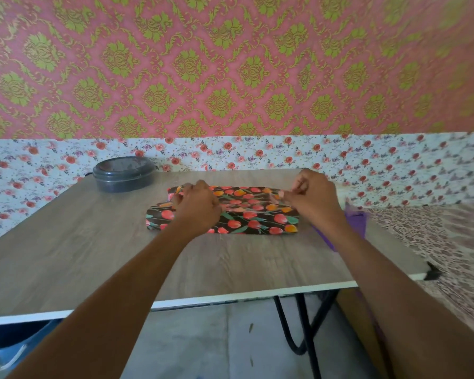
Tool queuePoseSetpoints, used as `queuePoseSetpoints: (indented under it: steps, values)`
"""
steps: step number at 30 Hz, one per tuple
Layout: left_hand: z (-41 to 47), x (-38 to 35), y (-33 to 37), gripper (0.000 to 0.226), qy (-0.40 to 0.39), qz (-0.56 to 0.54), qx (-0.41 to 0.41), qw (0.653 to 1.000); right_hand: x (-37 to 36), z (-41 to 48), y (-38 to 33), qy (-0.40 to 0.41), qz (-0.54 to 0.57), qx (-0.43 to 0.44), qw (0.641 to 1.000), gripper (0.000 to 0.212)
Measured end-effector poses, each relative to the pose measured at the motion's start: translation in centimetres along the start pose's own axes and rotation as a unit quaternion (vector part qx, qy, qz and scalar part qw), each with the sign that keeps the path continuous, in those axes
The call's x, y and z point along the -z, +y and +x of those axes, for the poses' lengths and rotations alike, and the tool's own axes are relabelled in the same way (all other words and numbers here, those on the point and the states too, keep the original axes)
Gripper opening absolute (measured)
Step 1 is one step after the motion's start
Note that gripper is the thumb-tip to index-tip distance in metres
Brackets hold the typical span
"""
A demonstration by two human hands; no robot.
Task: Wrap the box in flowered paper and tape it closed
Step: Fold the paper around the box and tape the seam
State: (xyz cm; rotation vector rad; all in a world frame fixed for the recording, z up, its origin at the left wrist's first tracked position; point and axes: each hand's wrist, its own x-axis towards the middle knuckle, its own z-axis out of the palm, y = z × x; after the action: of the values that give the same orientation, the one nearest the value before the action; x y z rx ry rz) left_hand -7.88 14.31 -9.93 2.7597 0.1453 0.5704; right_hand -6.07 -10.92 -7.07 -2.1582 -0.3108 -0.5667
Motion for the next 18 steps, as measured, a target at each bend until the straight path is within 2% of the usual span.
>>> queuePoseSetpoints:
  steps: [2, 4, 6, 8, 9, 11, 14, 18]
  values:
    - [-0.5, -0.2, 1.8, 0.013, 0.020, 0.039, -0.024, 0.999, 2.2, -0.9, 2.3, 0.069, -0.008, 0.022, 0.997, 0.018]
    - [-1.0, -0.9, 4.4, 0.017, 0.031, 0.006, -0.081, 0.996, 4.3, -1.5, 4.9, 0.131, -0.013, 0.019, 0.991, 0.018]
    - [-1.8, -1.8, 7.6, 0.019, 0.029, -0.052, -0.143, 0.988, 5.7, -1.6, 7.3, 0.157, -0.045, -0.013, 0.986, 0.018]
    - [-2.5, -2.8, 11.2, 0.023, 0.020, -0.073, -0.195, 0.978, 6.6, -1.0, 9.4, 0.140, -0.096, -0.108, 0.980, 0.017]
    - [-2.7, -3.4, 12.9, 0.028, 0.016, -0.073, -0.215, 0.974, 6.9, -0.8, 10.1, 0.107, -0.118, -0.168, 0.973, 0.024]
    - [-2.8, -4.8, 15.9, 0.041, 0.000, -0.060, -0.240, 0.969, 7.0, -0.4, 11.0, 0.030, -0.121, -0.233, 0.964, 0.041]
    - [-2.7, -6.5, 18.6, 0.052, -0.038, -0.032, -0.239, 0.970, 6.8, 0.4, 11.0, -0.018, -0.027, -0.248, 0.968, 0.051]
    - [-3.0, -8.2, 19.5, 0.043, -0.041, -0.047, -0.241, 0.968, 6.8, 0.6, 11.0, 0.013, 0.139, -0.247, 0.959, 0.044]
